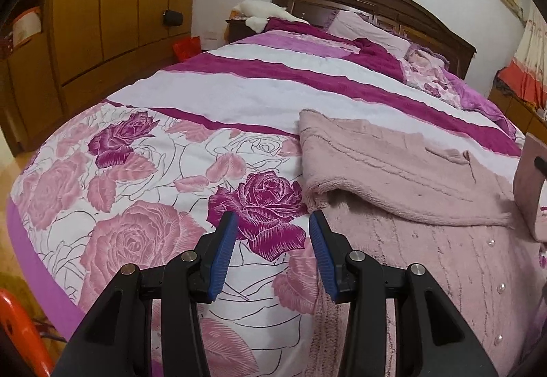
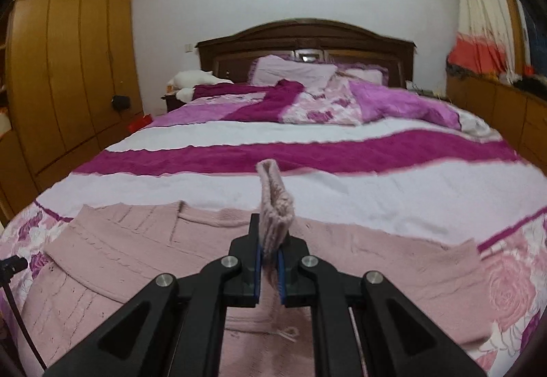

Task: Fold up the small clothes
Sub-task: 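Carry the held sleeve across the body onto the first sleeve, open right gripper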

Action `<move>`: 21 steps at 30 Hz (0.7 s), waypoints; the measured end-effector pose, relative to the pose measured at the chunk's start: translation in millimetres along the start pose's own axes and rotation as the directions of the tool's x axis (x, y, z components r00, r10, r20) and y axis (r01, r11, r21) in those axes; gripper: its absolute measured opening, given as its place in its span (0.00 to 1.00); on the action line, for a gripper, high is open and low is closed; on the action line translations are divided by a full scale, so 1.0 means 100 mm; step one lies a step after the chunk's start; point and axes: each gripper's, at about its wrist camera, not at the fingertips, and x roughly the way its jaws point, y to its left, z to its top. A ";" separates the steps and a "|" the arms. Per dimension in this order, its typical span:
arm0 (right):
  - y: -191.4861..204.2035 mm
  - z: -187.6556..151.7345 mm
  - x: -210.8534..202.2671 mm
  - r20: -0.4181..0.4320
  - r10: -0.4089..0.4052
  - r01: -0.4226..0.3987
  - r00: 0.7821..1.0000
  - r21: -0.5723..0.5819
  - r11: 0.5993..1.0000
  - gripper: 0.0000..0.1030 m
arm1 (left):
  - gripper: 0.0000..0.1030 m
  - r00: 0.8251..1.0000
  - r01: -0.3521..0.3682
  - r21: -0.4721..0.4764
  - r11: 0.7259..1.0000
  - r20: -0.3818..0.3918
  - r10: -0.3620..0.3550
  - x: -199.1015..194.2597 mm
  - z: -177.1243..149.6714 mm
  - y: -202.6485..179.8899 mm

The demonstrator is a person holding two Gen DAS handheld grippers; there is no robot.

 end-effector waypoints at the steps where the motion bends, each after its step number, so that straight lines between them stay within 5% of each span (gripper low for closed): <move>1: 0.06 0.02 -0.02 0.011 0.003 -0.003 1.000 -0.010 1.000 0.07 | 0.20 1.000 -0.007 0.006 1.000 -0.009 0.007 0.02 0.00 -0.01; 21: 0.99 0.02 0.40 -0.049 0.134 -0.132 0.990 0.043 0.990 0.07 | 0.20 0.999 -0.002 0.016 1.000 -0.034 0.003 0.30 0.11 -0.01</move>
